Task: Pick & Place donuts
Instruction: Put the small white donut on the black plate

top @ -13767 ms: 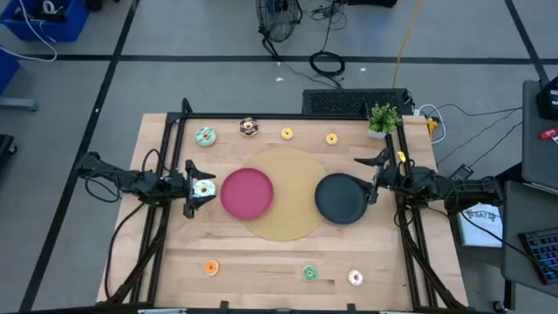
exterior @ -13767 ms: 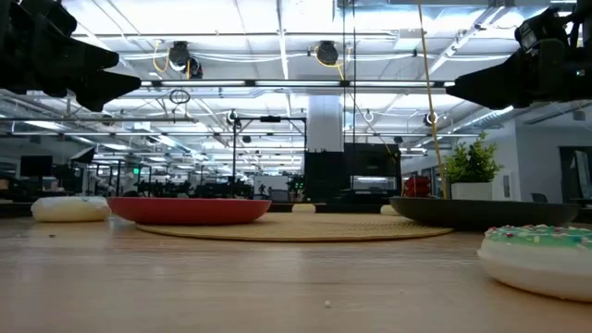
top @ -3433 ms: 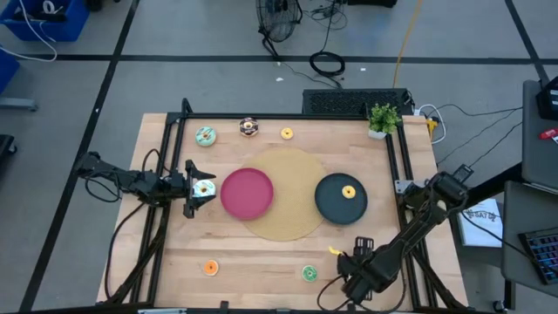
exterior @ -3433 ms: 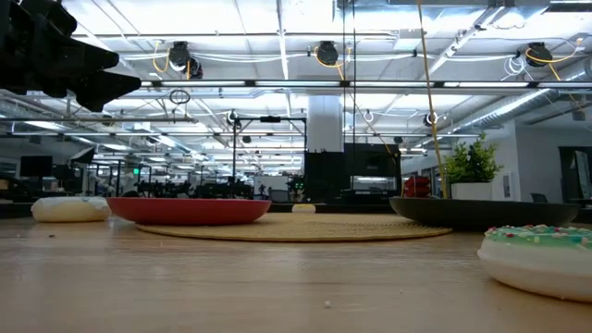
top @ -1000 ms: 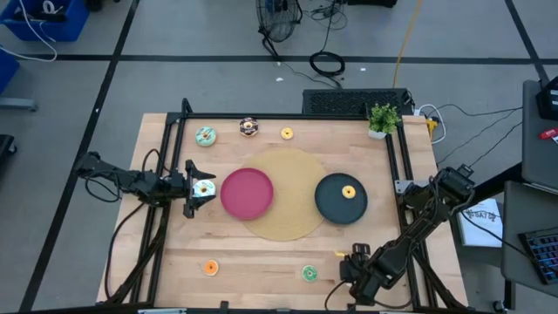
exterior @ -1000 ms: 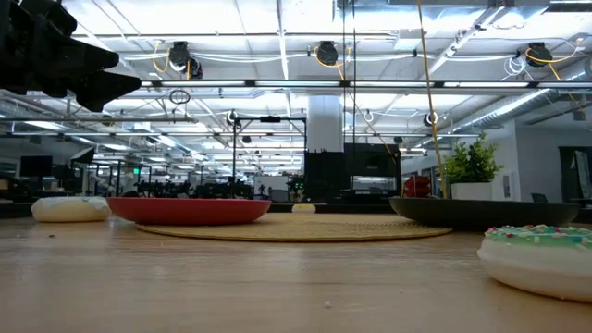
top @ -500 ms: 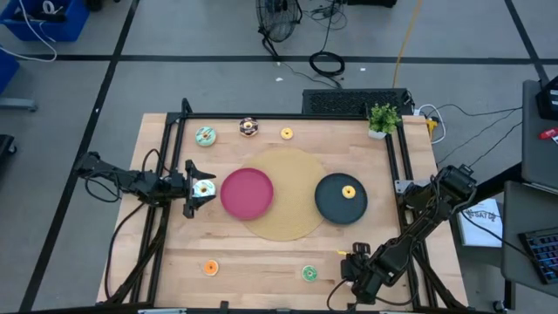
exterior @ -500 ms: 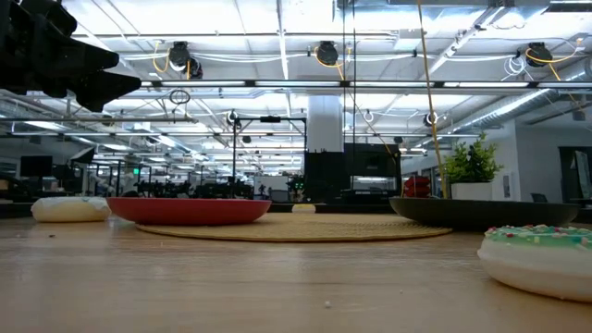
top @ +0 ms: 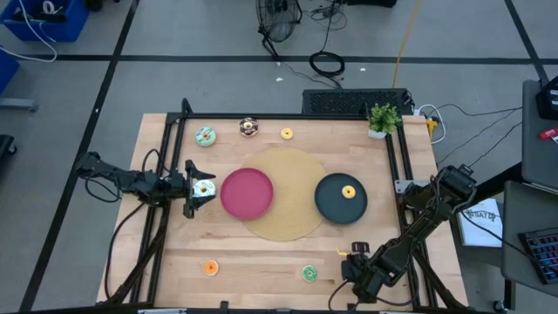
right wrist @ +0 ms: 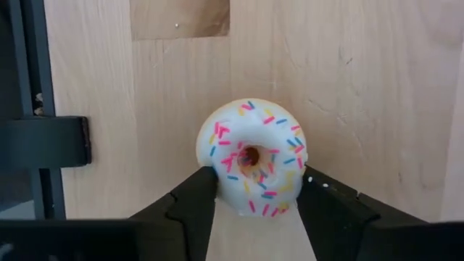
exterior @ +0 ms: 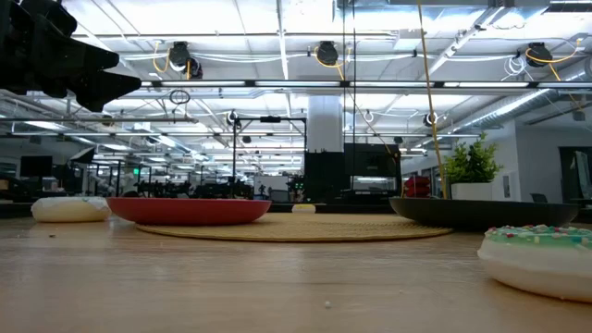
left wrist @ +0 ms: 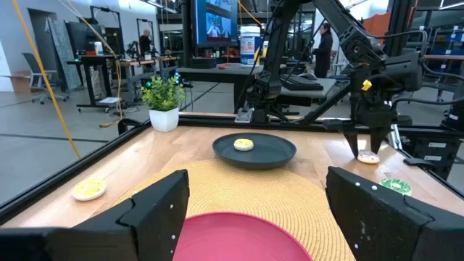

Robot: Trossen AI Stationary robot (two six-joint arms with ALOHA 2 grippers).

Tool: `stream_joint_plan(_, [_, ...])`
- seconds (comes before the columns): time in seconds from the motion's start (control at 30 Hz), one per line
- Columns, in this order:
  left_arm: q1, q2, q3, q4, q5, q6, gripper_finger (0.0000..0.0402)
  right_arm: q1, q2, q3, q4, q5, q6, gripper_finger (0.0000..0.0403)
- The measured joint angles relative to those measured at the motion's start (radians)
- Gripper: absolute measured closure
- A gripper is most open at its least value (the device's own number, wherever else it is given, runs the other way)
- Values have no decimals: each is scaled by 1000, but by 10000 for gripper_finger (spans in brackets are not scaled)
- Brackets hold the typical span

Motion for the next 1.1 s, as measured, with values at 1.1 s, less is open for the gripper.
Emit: stream_joint_plan(1.1, [0, 0, 0, 0, 0, 0, 82, -250, -448, -2, -116, 286, -420, 269])
